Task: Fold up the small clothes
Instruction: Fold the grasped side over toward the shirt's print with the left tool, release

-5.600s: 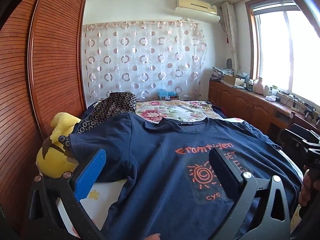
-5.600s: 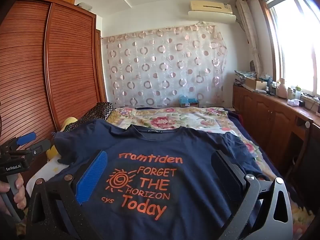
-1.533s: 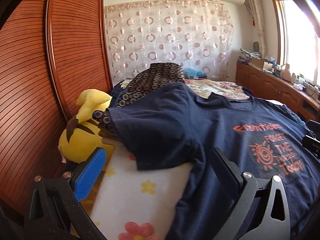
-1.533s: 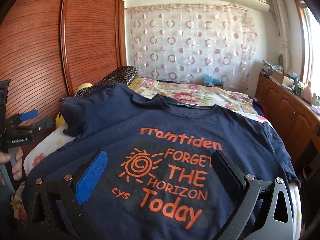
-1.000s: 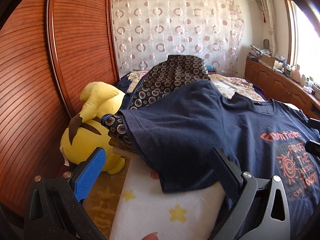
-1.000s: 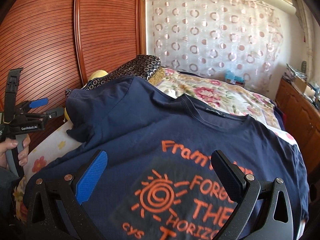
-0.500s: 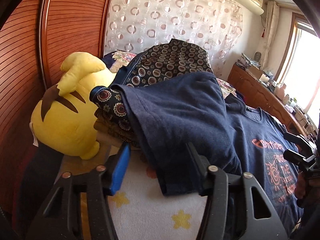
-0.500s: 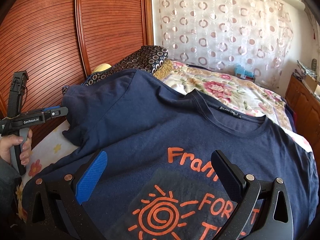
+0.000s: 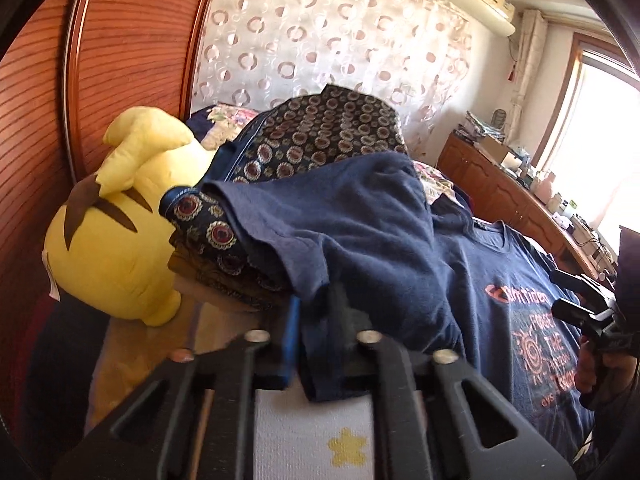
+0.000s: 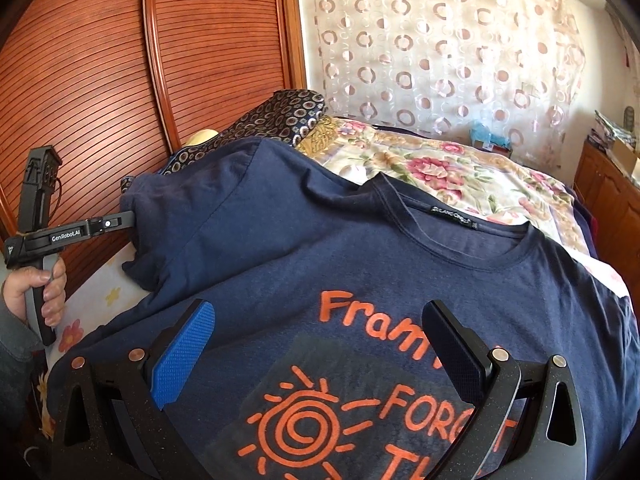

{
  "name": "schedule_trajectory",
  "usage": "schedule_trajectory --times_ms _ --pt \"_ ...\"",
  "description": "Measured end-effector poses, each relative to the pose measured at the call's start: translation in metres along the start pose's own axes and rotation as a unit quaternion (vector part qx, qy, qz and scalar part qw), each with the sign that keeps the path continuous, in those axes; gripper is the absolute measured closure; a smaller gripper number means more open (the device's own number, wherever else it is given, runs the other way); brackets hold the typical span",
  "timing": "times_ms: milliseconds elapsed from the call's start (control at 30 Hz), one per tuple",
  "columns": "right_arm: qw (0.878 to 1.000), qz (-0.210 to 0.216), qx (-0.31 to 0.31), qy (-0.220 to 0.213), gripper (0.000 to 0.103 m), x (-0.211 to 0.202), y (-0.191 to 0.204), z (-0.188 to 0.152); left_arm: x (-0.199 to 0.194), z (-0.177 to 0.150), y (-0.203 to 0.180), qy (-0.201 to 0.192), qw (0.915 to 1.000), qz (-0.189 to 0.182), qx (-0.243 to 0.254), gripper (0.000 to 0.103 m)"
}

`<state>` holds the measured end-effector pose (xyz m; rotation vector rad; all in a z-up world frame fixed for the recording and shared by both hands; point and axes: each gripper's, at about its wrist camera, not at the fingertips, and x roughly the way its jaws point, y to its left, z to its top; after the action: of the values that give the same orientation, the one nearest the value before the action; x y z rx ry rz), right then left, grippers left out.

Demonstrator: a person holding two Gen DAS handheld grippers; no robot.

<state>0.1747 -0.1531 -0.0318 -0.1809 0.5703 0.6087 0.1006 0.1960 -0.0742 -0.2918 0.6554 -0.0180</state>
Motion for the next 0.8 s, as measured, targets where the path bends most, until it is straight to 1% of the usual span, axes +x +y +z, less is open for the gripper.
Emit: schedule_trajectory --times_ms 100,233,333,500,567,667,700,767,800 --pt "1.000 -0.002 0.007 -0.003 0.000 -0.002 -0.004 -0.001 -0.014 0.002 -0.008 -0.019 0.9996 0.010 0.016 0.098" --pt "1.000 -0.004 0.014 -0.009 0.000 -0.007 -0.006 -0.002 -0.030 0.010 -0.029 -0.041 0.9983 0.005 0.040 0.098" --pt "1.000 -0.008 0.025 -0.014 0.000 -0.012 -0.011 -0.002 -0.035 0.021 -0.048 -0.051 0.9970 -0.010 0.058 0.098" --pt "0.999 -0.035 0.036 -0.018 0.000 -0.016 -0.018 -0.004 -0.027 0.045 -0.093 -0.059 0.9919 -0.053 0.099 0.098" --pt "0.998 -0.047 0.040 -0.018 0.000 -0.019 -0.018 -0.006 -0.017 0.050 -0.117 -0.055 0.9882 -0.080 0.119 0.098" --pt "0.997 -0.059 0.046 -0.025 0.000 -0.031 -0.018 -0.006 0.003 0.048 -0.153 -0.030 0.9829 -0.112 0.143 0.098" --pt "0.997 -0.062 0.048 -0.026 0.000 -0.034 -0.015 -0.007 0.008 0.047 -0.162 -0.021 0.9815 -0.119 0.149 0.098" --pt "0.996 -0.071 0.050 -0.029 0.000 -0.040 -0.011 -0.008 0.017 0.043 -0.179 -0.006 0.9799 -0.118 0.161 0.098" --pt "0.996 -0.074 0.051 -0.030 0.000 -0.042 -0.010 -0.009 0.019 0.043 -0.182 -0.002 0.9793 -0.117 0.165 0.090"
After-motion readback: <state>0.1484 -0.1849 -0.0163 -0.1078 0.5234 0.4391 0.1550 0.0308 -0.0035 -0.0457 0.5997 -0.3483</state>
